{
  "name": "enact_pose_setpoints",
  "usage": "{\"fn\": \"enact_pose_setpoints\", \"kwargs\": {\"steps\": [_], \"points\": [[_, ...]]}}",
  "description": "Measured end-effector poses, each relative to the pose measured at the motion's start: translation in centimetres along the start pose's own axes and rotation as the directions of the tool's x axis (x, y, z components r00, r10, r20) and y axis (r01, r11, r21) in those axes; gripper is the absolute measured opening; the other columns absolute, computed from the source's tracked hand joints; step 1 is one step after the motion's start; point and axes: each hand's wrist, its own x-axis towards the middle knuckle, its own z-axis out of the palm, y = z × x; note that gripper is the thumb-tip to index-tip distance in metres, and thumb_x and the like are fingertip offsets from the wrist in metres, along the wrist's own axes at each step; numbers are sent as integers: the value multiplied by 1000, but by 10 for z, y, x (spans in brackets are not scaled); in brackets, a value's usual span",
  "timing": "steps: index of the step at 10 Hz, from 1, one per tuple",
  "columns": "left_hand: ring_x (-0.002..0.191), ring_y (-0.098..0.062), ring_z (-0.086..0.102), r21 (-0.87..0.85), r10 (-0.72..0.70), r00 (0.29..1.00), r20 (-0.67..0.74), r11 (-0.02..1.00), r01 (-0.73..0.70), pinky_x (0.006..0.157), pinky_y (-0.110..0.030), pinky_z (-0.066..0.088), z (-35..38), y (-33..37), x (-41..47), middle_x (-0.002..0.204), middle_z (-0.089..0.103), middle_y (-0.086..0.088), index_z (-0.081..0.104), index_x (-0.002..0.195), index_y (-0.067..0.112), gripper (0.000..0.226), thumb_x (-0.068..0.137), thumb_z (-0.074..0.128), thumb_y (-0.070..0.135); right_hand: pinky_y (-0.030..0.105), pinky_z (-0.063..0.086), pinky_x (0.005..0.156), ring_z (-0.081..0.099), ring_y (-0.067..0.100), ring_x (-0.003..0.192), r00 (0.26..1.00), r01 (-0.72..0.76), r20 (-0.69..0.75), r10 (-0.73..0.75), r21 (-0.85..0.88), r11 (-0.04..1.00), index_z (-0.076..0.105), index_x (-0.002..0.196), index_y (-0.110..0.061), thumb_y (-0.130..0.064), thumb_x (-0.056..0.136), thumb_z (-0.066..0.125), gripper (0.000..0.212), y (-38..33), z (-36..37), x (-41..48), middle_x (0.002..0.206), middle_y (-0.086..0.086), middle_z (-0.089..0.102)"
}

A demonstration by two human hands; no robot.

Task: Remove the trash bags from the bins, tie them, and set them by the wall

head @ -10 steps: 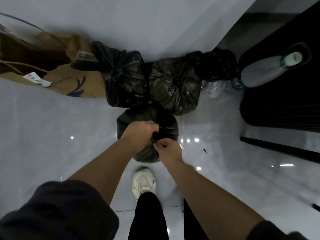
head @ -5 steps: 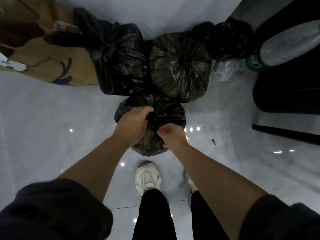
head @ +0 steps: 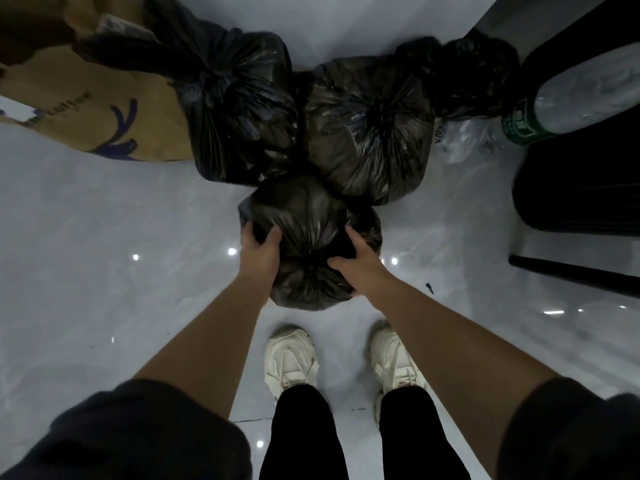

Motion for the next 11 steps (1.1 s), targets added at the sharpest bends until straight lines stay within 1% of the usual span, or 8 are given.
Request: {"fn": "enact_pose_setpoints", "kwargs": {"steps": [1,3,4,5,6,8,10,11], "points": [[120,-27,50,-25,74,997,28,997,-74,100,-51,44,6,20,10,137,47,-3,22,146,31,63,92,52,35,50,44,103,46,25,127,1000,-17,-3,17,159,987,26,142,-49,-18,85,64,75,8,3,0,144,-4,40],[125,-32,47,30,-24,996,-83,999,27,100,-51,42,-16,0,-16,147,39,-4,8,149,33,76,90,56,42,44,45,104,50,23,123,999,-17,-37,25,210,978,25,145,-42,-15,90,58,70,4,-10,-14,144,-1,43],[114,-29,49,43,-63,997,-52,997,65,83,-47,49,-10,-9,-30,138,41,2,11,148,36,74,90,56,43,43,42,106,48,23,125,1000,13,-10,-11,175,985,25,146,-42,-13,90,57,71,2,-18,-16,144,0,43],[119,-30,49,23,-35,999,-10,999,35,88,-59,49,12,-4,-26,140,42,2,16,146,40,75,86,60,43,46,41,107,44,24,129,999,27,32,-33,163,986,31,142,-45,-9,88,59,71,1,-17,-7,148,-2,37],[120,-35,51,63,29,1000,-4,998,-28,94,-59,46,29,-2,-8,136,49,-5,26,140,38,79,70,59,52,50,40,108,41,25,132,999,29,32,-34,150,988,31,140,-49,-11,88,60,71,0,-12,7,149,-3,35],[121,-35,50,124,48,999,-12,991,-46,96,-59,44,29,-12,10,135,50,-5,27,140,36,73,74,57,50,50,39,108,41,25,132,998,42,37,-49,167,985,30,142,-46,-12,88,60,70,6,-14,20,148,-3,36],[129,-36,43,308,131,989,-71,946,-104,104,-39,37,22,6,-19,145,40,-13,15,151,23,71,92,55,32,46,41,108,44,23,130,995,57,65,-70,180,982,37,139,-44,-8,86,60,69,-4,-21,-4,147,-1,40],[127,-36,44,387,160,985,-55,913,-127,99,-37,38,20,28,-43,143,43,-16,14,151,19,72,92,55,31,41,36,112,41,19,133,983,158,84,-166,97,983,35,143,-37,-6,87,58,68,-19,-29,-19,149,0,38]]}}
